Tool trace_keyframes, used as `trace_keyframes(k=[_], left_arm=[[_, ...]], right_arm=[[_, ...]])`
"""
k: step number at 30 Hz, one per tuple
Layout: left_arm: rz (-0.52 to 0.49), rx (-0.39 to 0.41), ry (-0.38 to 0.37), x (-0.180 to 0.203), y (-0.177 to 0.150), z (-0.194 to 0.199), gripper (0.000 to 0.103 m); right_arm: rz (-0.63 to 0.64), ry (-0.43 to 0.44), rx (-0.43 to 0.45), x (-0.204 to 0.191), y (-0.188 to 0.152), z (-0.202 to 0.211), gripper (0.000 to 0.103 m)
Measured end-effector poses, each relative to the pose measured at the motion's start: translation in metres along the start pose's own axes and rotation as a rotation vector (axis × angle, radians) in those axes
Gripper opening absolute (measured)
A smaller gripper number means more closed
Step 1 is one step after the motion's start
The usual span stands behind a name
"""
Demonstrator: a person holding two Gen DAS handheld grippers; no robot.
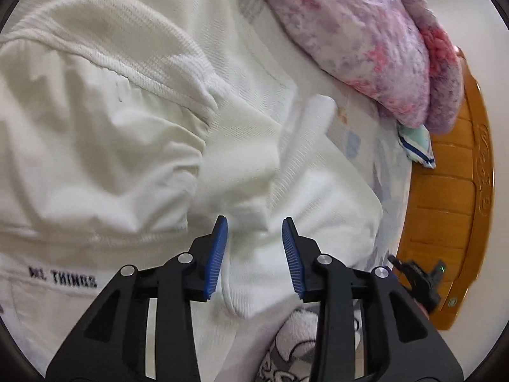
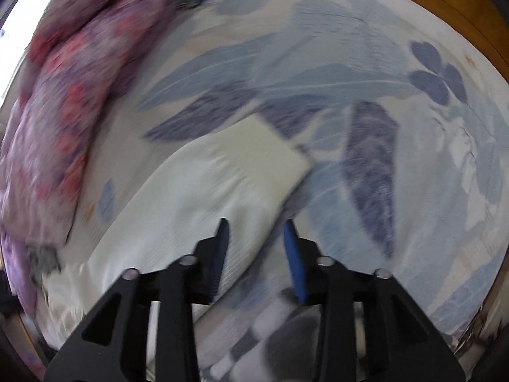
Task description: Fold large clothes
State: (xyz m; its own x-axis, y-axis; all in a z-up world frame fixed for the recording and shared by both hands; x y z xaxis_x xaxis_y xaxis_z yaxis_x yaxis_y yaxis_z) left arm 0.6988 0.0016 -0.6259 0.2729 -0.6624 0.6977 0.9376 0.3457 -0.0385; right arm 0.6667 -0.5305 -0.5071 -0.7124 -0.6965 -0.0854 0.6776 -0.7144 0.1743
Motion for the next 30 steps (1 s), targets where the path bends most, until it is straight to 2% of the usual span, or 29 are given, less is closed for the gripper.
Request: trace_keyframes(k=[3, 7, 11, 12, 14, 15, 16, 20, 25, 30], left_arm=[[-0.05, 0.048, 0.011, 0.009, -0.011, 0.021, 0.036], [-0.1, 0.095, 0.11, 0.008, -0.015, 0.029, 0.037], [-0.117, 0.053, 0.251, -0.008, -0.008, 0.008, 0.037], [-0.126, 0.012, 0.301, -0.014, -0.007, -0.004, 0.037], [-0.131, -0.021, 0.334, -0.02, -0.007, -0.016, 0.037], [-0.14, -0.03, 0.345, -0.021, -0.007, -0.019, 0.037], [-0.14, -0.036, 0.345, -0.022, -0.007, -0.02, 0.037], [-0.103, -0.071, 0.33, -0.029, 0.001, -0.019, 0.037], [-0.092, -0.083, 0.321, -0.034, 0.006, -0.019, 0.037], [-0.088, -0.102, 0.308, -0.034, 0.008, -0.022, 0.037]], right_arm=[[-0.05, 0.042, -0.051, 0.013, 0.01, -0.016, 0.042], [-0.103, 0.094, -0.145, 0.019, 0.017, -0.042, 0.046], [-0.135, 0.122, -0.185, 0.015, 0.018, -0.055, 0.047], [-0.137, 0.135, -0.187, 0.013, 0.018, -0.058, 0.047], [-0.139, 0.162, -0.193, 0.01, 0.015, -0.061, 0.047], [-0.137, 0.18, -0.2, 0.008, 0.014, -0.064, 0.044], [-0.123, 0.159, -0.203, 0.005, 0.012, -0.065, 0.035], [-0.002, 0.065, -0.108, -0.009, 0.011, -0.053, 0.017], [0.156, -0.061, 0.003, -0.029, -0.001, -0.032, 0.014], [0.183, -0.108, 0.096, -0.039, -0.01, -0.002, 0.014]])
Point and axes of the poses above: each gripper's, at about its wrist camera, not at the fingertips, and z roughly against the way its jaws point, x to its right, y to its top, the point moved 2 cm from there along -z, roughly the way its jaws point, and after that the axes turned 6 degrees about -y, right-handed, at the moved point
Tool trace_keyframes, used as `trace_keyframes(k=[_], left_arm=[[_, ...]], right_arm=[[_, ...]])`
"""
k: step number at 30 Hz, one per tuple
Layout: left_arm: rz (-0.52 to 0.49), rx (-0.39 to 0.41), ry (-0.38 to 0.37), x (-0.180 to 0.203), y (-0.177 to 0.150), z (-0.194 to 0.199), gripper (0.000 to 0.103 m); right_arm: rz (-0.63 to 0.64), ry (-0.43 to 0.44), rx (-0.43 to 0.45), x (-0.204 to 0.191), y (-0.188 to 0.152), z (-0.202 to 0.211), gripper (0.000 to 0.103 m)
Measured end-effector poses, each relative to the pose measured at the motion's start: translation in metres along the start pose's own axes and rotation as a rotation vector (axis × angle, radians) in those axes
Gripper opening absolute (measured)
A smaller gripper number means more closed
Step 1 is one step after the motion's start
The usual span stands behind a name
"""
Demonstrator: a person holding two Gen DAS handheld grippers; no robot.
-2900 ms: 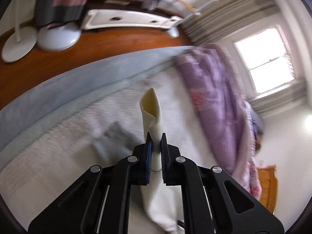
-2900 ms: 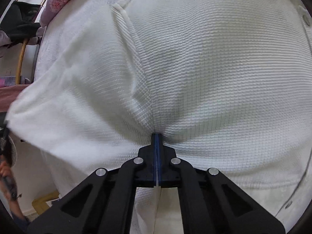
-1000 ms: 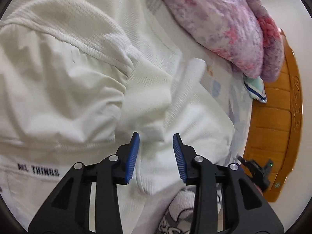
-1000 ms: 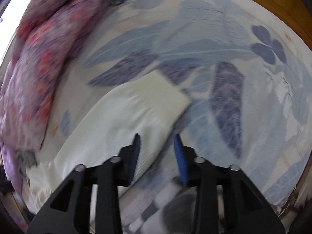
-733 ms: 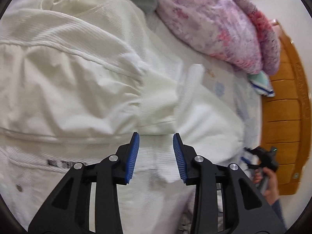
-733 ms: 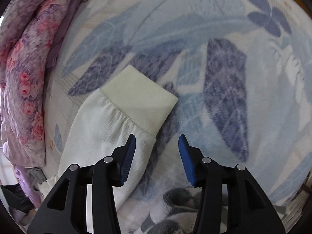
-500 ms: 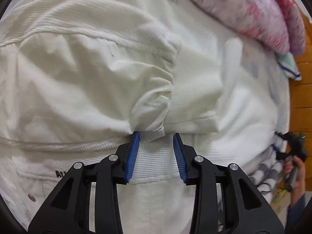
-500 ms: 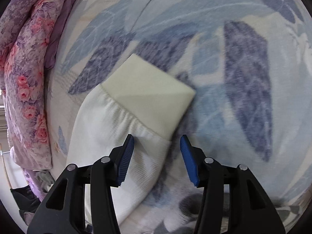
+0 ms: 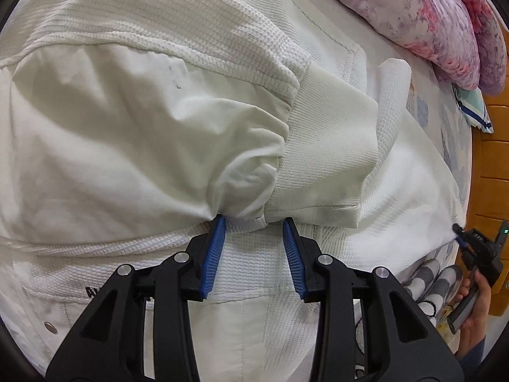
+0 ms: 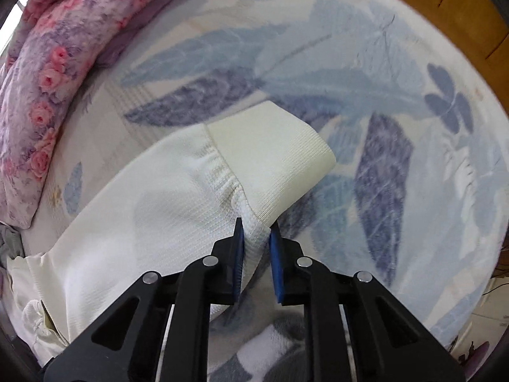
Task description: Fold large clothes
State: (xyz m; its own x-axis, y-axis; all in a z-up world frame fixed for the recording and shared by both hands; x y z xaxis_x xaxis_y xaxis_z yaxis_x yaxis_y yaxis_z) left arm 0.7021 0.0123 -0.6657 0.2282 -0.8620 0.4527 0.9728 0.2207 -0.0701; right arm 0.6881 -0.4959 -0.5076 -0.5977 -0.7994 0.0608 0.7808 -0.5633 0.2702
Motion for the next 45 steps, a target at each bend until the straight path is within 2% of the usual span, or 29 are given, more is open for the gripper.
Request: trace_keyframes(k=[5, 6, 8, 9, 11, 15, 20, 23, 27, 34, 38, 42, 45], left_arm=[[0.019, -0.011, -0.073, -0.004, 0.003, 0.0, 0.04], [0.025, -0.016, -0.093, -0.004, 0.004, 0.002, 0.04], [0.059, -0.025, -0.198, -0.008, 0.002, 0.015, 0.042], [0.071, -0.013, -0.242, -0.01, 0.0, 0.025, 0.048], [0.068, 0.024, -0.292, -0.015, -0.004, 0.048, 0.049], [0.07, 0.087, -0.305, -0.043, -0.012, 0.096, 0.052], [0.094, 0.137, -0.231, -0.108, -0.012, 0.148, 0.052], [0.134, 0.156, -0.213, -0.159, -0.016, 0.181, 0.052], [0.179, 0.201, -0.198, -0.223, -0.022, 0.222, 0.054], [0.238, 0.254, -0.195, -0.299, -0.037, 0.263, 0.055], [0.257, 0.273, -0.173, -0.327, -0.04, 0.272, 0.055], [0.274, 0.288, -0.164, -0.346, -0.046, 0.276, 0.056], [0.284, 0.294, -0.157, -0.354, -0.048, 0.278, 0.056]], right_arm=[[0.044, -0.049, 0.16, -0.019, -0.008, 0.063, 0.014], [0.044, -0.04, 0.185, -0.023, -0.01, 0.074, 0.014], [0.05, -0.01, 0.259, -0.037, -0.015, 0.108, 0.014], [0.052, 0.011, 0.293, -0.044, -0.019, 0.124, 0.014], [0.059, 0.063, 0.347, -0.063, -0.029, 0.152, 0.014], [0.098, 0.209, 0.41, -0.12, -0.059, 0.21, 0.014], [0.215, 0.336, 0.433, -0.217, -0.118, 0.262, 0.014], [0.3, 0.392, 0.414, -0.28, -0.162, 0.275, 0.014], [0.387, 0.461, 0.337, -0.356, -0.221, 0.277, 0.014], [0.561, 0.504, 0.216, -0.47, -0.328, 0.257, 0.014], [0.661, 0.476, 0.138, -0.523, -0.386, 0.229, 0.014], [0.751, 0.434, 0.054, -0.555, -0.432, 0.194, 0.015], [0.795, 0.425, -0.032, -0.557, -0.45, 0.167, 0.027]])
Point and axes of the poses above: each gripper's, at about its wrist camera, not at the fingertips, and z roughly against the way its jaws point, x to its right, y to its top, the point moved 2 cm from there along -z, roughly the way its jaws point, and after that the axes turned 6 degrees about -y, right-handed, at the moved point
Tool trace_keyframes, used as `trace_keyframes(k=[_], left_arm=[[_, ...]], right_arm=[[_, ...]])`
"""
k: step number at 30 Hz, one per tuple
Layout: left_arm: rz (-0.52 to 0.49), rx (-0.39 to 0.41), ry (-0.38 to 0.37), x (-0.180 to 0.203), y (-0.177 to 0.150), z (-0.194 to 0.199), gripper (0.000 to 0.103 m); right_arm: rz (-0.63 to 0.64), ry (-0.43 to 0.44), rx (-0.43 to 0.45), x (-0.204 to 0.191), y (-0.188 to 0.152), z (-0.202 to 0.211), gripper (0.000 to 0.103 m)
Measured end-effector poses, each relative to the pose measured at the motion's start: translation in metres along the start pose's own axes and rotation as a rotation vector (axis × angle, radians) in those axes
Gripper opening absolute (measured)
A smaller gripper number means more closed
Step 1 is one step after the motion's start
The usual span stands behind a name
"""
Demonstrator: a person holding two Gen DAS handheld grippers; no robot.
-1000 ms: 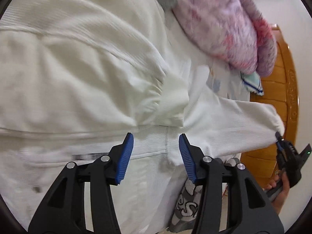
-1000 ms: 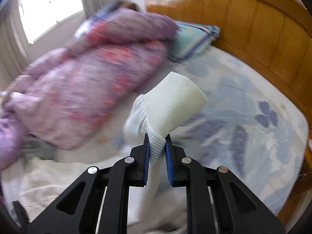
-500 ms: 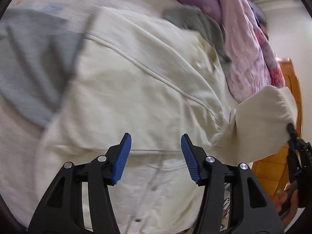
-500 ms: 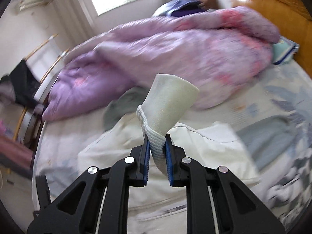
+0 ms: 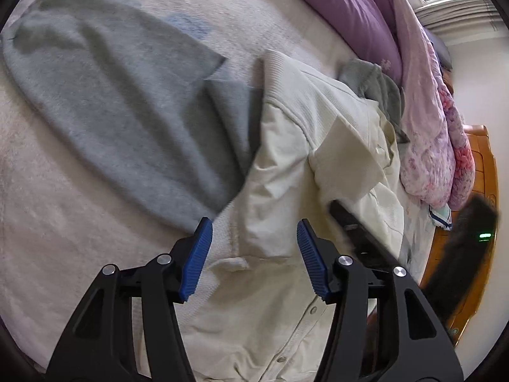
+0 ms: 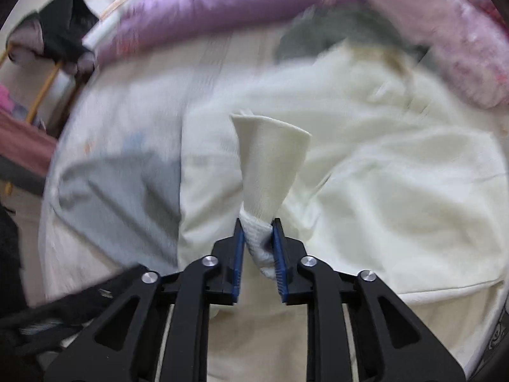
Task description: Fold large clothes
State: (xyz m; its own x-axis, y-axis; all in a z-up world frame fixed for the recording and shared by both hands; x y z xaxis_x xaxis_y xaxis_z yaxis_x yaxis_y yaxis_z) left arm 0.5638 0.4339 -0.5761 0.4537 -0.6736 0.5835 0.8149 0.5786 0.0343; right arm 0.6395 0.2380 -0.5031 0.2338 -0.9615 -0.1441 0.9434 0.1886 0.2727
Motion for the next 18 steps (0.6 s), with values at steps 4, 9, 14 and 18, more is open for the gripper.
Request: trace_keyframes(k=[4, 9, 14, 18], left_arm=[[-0.011, 0.028, -0.009, 0.006, 0.003, 0.004, 0.057], [-0.051, 0.005, -0.035, 0.036, 0.004, -0.014, 0.057], [-0.143, -0.023, -0.047, 0.083, -0.002, -0.049, 0.057], [-0.14, -0.116, 0.036, 0.086, -0.006, -0.106, 0.057]], right_arm=[[0.012, 0.152, -0.043, 0.008, -0.015, -0.002, 0.044], [0.028, 0.184, 0.052, 0.048, -0.026, 0.044, 0.044], [-0.071, 0.124, 0.109, 0.152, -0.032, 0.077, 0.045], [-0.287, 0.023, 0.069, 0.266, -0.032, 0.068, 0.03]])
Point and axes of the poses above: each gripper's, at about its wrist camera, not at the fingertips, and z roughly against the way its jaws point, x to its right, y to its top, the point moved 2 cm from there along -z, roughly the way its jaws point, and after that the axes turned 6 degrees about -y, right-handed, at the moved point
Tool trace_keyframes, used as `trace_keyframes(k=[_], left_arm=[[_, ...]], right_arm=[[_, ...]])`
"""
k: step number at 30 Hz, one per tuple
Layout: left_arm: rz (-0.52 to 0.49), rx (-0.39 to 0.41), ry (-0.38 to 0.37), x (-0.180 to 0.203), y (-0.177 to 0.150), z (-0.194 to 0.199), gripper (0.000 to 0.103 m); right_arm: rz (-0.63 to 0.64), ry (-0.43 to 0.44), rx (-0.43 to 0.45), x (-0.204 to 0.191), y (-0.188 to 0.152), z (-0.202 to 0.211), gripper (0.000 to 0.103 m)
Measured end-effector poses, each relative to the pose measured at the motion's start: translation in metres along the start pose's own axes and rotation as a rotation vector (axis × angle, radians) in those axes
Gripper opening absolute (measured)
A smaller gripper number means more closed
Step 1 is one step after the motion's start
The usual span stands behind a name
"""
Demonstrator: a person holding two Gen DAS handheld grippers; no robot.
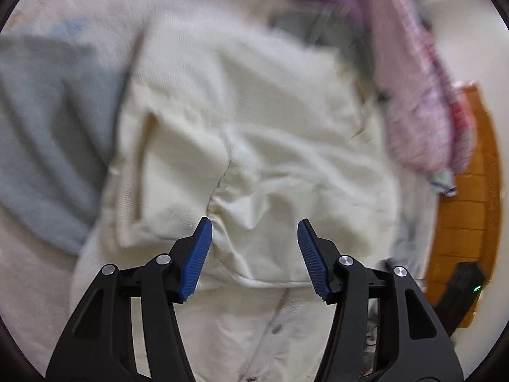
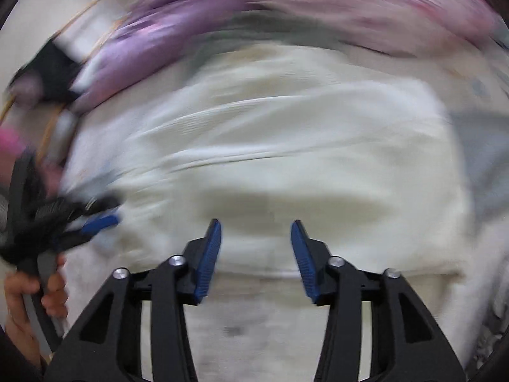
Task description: Fold large clothes
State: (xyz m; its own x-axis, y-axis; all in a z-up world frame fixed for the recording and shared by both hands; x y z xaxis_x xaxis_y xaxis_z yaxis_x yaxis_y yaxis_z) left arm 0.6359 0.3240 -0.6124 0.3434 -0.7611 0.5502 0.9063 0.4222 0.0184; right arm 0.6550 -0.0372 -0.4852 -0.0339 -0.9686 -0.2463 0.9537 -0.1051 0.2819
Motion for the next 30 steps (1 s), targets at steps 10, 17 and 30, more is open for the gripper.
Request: trace_keyframes(k=[10, 17, 30], left_arm=[[0.187, 0.003, 0.003, -0.041, 0.02, -0.024, 0.056], [0.088, -0.03, 0.053, -0.025, 0.02, -0.017, 0.058], [0.098, 0.097, 0.124, -0.06, 0.152, 0.037, 0.065]], right_arm=[[-0.168, -0.136, -0.152, 0.11, 0.01, -0.051, 0.016], [-0.202, -0.136, -0.219, 0.113, 0.022, -0.051, 0.016], [-0.229, -0.096, -0.093, 0.134, 0.14, -0.028, 0.044]])
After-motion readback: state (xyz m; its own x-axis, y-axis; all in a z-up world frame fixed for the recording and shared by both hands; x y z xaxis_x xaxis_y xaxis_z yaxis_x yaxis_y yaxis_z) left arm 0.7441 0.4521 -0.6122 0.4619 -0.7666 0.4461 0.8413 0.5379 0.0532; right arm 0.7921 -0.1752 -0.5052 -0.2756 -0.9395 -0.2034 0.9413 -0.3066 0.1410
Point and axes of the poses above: each gripper's, at about its wrist camera, not at the fingertips, and z roughly against the way its jaws point, x to its right, y to its top, the point moved 2 cm from there along -z, roughly the way its jaws point, and after that the axes turned 6 degrees about -y, right-handed, at the moved point
